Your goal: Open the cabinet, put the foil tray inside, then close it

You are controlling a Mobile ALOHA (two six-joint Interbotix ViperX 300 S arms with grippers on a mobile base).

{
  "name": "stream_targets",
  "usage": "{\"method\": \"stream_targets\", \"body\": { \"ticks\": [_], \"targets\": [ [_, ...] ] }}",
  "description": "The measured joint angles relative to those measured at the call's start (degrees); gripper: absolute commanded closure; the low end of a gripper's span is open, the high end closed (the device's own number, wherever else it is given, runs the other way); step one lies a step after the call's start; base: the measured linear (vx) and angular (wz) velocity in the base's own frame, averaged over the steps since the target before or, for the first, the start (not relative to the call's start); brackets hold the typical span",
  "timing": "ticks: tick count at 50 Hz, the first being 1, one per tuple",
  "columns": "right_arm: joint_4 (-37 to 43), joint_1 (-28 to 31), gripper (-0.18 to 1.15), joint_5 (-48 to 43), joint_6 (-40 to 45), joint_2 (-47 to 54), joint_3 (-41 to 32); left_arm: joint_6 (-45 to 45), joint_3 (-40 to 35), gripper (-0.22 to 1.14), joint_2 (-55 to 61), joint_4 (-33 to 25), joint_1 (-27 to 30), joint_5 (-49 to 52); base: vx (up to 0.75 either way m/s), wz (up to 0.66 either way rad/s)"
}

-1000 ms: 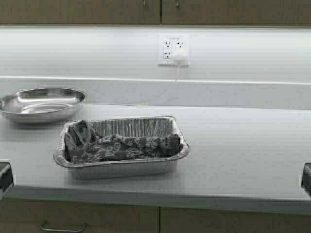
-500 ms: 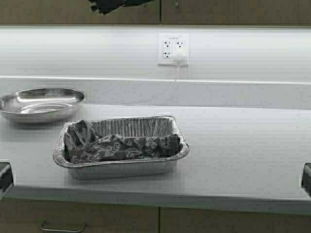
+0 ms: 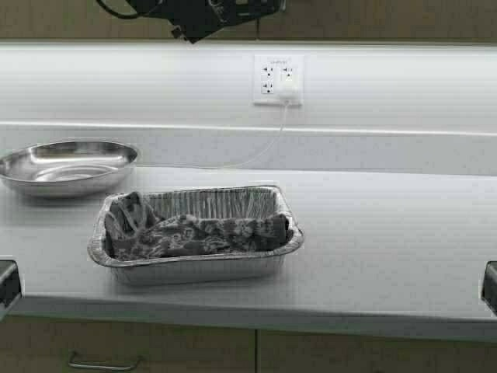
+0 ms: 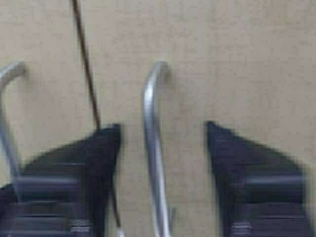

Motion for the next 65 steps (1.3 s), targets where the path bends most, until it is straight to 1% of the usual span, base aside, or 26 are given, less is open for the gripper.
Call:
{"method": "stream_targets", "body": {
  "ticks": [3,4,5,6,8,11,13,15,19,25,31,38,44,49,54,59,65],
  "targets": [
    [2.1,-0.1,0.98,0.4,-0.1,0.4,-0.9,0.0,-1.1,0.84,0.2,-0.5,0.5,2.6,-0.03,0.02],
    [2.5,0.1,1.03,0.4,-0.1,0.4,-1.1,0.0,-1.4,0.92,0.1,-0.9,0.6,3.7,-0.04,0.04],
    [3.5,0.1,1.06,0.6,-0.7,0.4,-1.4,0.0,-1.8,1.03,0.1,-1.2,0.7,5.1,-0.04,0.05],
    [4.0,-0.1,1.05,0.7,-0.9,0.4,-1.5,0.0,-2.3,1.05,0.1,-1.5,0.8,6.3,-0.05,0.08],
    [4.6,-0.4,0.99,1.1,-1.0,0.4,-1.5,0.1,-3.3,1.02,-0.2,-1.7,0.8,9.3,-0.05,0.11],
    [5.0,-0.4,0.87,1.2,-1.8,-0.3,-1.0,0.6,-4.0,0.9,-1.0,-1.7,1.2,12.8,-0.06,0.09],
    [5.0,-0.4,0.84,1.2,-2.5,-1.0,-0.2,1.1,-4.0,0.84,-1.7,-1.4,1.6,14.6,-0.06,0.04],
    [5.0,-0.3,0.85,1.3,-3.3,-2.0,0.9,1.2,-3.6,0.83,-2.5,-0.5,1.9,15.6,-0.06,0.03],
    [5.1,0.9,0.89,1.8,-5.8,-4.9,3.9,1.3,-1.4,0.87,-4.7,1.6,2.5,16.3,-0.06,-0.03],
    [6.1,3.0,0.89,2.9,-8.5,-10.9,10.0,1.2,5.5,0.88,-10.3,4.7,2.4,16.7,-0.03,-0.06],
    [6.2,3.4,0.89,6.9,-9.3,-17.8,16.4,1.1,13.3,0.88,-17.0,4.9,2.1,17.0,-0.04,-0.05],
    [5.9,3.8,0.89,12.5,-10.1,-24.9,22.4,1.1,22.5,0.88,-25.2,4.9,2.5,17.1,-0.07,-0.1],
    [5.8,3.5,0.89,15.6,-10.3,-30.0,26.8,1.4,30.1,0.88,-33.0,4.9,2.7,17.8,-0.07,-0.08],
    [5.4,2.5,0.89,17.8,-10.7,-33.5,29.7,1.8,35.2,0.88,-39.6,4.8,3.8,20.1,-0.08,-0.08],
    [4.3,0.5,0.89,22.3,-11.4,-37.6,32.3,2.0,39.4,0.88,-46.1,4.8,6.2,23.8,-0.08,-0.06],
    [3.6,-2.5,0.89,26.7,-11.8,-41.7,34.4,2.5,42.2,0.88,-52.9,4.8,9.2,28.6,-0.06,-0.03],
    [3.3,-5.2,0.89,30.7,-12.0,-45.9,36.1,3.5,43.9,0.88,-60.6,4.8,13.5,36.6,-0.06,-0.01]
  ]
}}
